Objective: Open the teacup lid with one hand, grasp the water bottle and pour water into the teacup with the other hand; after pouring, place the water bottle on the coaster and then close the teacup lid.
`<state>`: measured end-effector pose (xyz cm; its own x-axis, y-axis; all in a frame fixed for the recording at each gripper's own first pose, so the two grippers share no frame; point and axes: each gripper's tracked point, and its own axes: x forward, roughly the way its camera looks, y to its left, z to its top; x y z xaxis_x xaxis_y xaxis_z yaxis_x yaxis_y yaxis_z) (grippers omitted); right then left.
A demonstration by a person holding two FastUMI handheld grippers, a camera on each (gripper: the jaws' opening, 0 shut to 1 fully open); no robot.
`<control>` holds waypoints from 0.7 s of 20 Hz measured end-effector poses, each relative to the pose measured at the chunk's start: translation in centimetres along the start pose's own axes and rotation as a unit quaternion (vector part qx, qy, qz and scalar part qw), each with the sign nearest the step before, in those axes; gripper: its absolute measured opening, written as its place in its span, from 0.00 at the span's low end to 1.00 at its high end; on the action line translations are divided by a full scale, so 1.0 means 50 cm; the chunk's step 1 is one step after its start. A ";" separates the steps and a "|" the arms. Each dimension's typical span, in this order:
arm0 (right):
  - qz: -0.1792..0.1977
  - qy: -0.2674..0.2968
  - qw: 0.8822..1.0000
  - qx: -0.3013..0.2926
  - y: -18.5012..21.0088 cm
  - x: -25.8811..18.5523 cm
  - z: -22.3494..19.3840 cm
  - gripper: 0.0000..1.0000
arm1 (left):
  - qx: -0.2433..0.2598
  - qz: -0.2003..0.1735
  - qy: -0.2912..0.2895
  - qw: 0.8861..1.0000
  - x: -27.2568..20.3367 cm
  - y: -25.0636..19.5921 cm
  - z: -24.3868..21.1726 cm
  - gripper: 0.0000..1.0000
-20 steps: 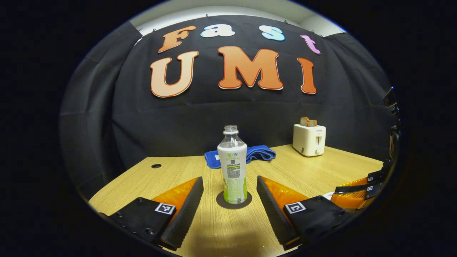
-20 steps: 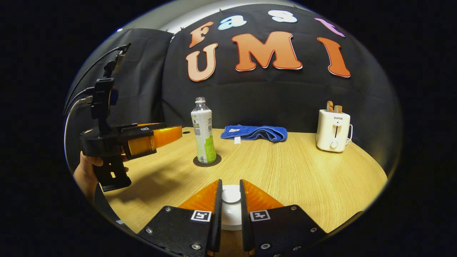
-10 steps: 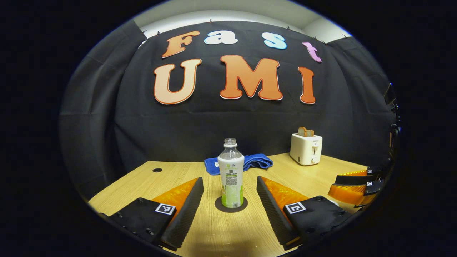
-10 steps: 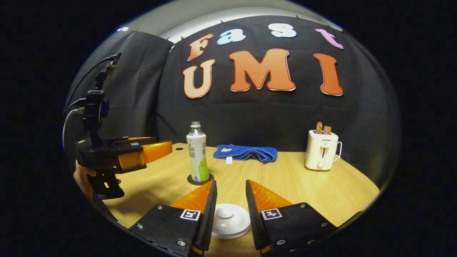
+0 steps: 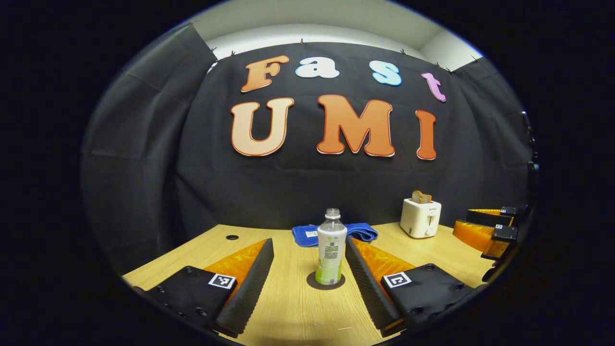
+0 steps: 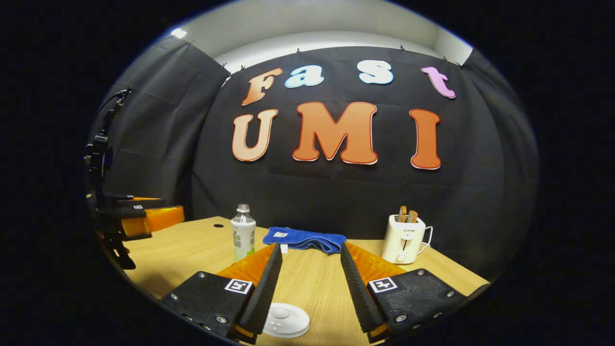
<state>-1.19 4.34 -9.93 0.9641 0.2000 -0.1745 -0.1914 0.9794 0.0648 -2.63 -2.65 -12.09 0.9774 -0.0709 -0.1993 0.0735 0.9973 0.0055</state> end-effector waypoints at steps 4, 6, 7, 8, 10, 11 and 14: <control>0.003 -0.029 1.000 -0.011 0.009 -0.009 0.040 0.81 | 0.016 0.027 0.001 1.000 -0.032 0.053 0.010 0.93; 0.006 -0.035 0.999 -0.019 0.014 -0.013 0.046 0.82 | 0.018 0.043 -0.002 0.999 -0.049 0.078 0.016 0.93; 0.006 -0.035 0.999 -0.021 0.016 -0.014 0.048 0.82 | 0.017 0.046 -0.004 0.999 -0.057 0.084 0.019 0.93; 0.007 -0.036 0.999 -0.023 0.017 -0.015 0.049 0.82 | 0.018 0.049 -0.006 0.999 -0.063 0.088 0.023 0.95; 0.006 -0.034 0.999 -0.029 0.015 -0.017 0.052 0.84 | 0.034 0.058 -0.012 0.998 -0.076 0.102 0.032 0.93; 0.002 -0.033 0.999 -0.032 0.010 -0.018 0.053 0.84 | 0.041 0.065 -0.011 0.997 -0.084 0.110 0.033 0.93; -0.005 -0.024 0.999 -0.044 -0.004 -0.029 0.048 0.85 | 0.042 0.075 -0.007 0.996 -0.105 0.121 0.023 0.96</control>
<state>-2.09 3.81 -7.36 0.9735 0.1905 -0.1269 -0.1949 0.9806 -0.0231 -7.12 3.72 -9.90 0.9812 0.0778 -0.1769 -0.0575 0.9914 0.1172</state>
